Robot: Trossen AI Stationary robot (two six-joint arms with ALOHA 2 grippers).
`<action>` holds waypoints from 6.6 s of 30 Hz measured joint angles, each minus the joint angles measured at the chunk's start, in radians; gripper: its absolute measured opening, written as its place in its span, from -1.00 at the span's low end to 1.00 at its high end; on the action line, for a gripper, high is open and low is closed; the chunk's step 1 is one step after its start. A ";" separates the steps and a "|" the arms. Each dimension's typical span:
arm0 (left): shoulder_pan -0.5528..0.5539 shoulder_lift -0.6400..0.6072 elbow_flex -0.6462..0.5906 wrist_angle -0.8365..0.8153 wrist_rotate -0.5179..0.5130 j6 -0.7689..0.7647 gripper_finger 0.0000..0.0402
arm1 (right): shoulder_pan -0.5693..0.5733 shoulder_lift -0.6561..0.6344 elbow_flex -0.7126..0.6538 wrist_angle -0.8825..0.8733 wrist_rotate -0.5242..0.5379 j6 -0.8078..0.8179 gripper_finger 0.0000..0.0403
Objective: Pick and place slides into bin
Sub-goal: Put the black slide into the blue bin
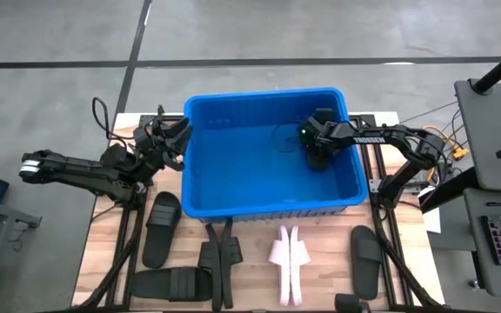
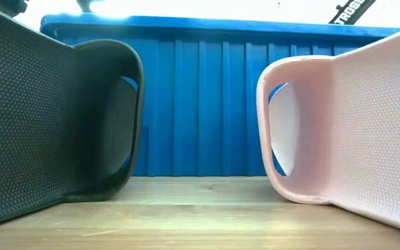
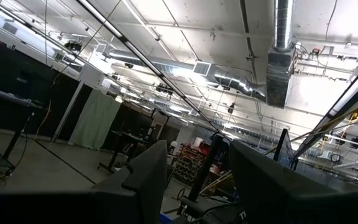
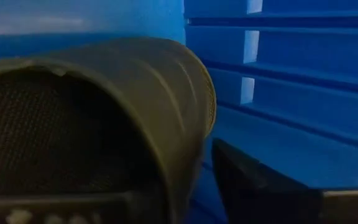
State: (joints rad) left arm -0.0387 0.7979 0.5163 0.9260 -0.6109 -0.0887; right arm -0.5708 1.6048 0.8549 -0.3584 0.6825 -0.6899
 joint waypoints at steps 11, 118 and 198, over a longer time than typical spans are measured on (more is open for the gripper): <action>0.000 0.000 0.000 0.000 0.000 0.000 -0.20 | 0.000 -0.009 0.001 -0.004 0.000 -0.058 0.25; 0.000 0.089 0.000 0.001 0.024 -0.011 -0.20 | 1.566 -0.053 0.444 -1.029 -0.750 1.953 0.80; -0.002 0.109 0.005 0.009 0.031 -0.013 -0.20 | 1.401 -0.423 0.660 -1.054 0.234 1.974 -0.96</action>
State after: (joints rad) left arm -0.0402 0.9070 0.5209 0.9352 -0.5800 -0.1019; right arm 0.8306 1.1822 1.5147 -1.4121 0.9165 1.2840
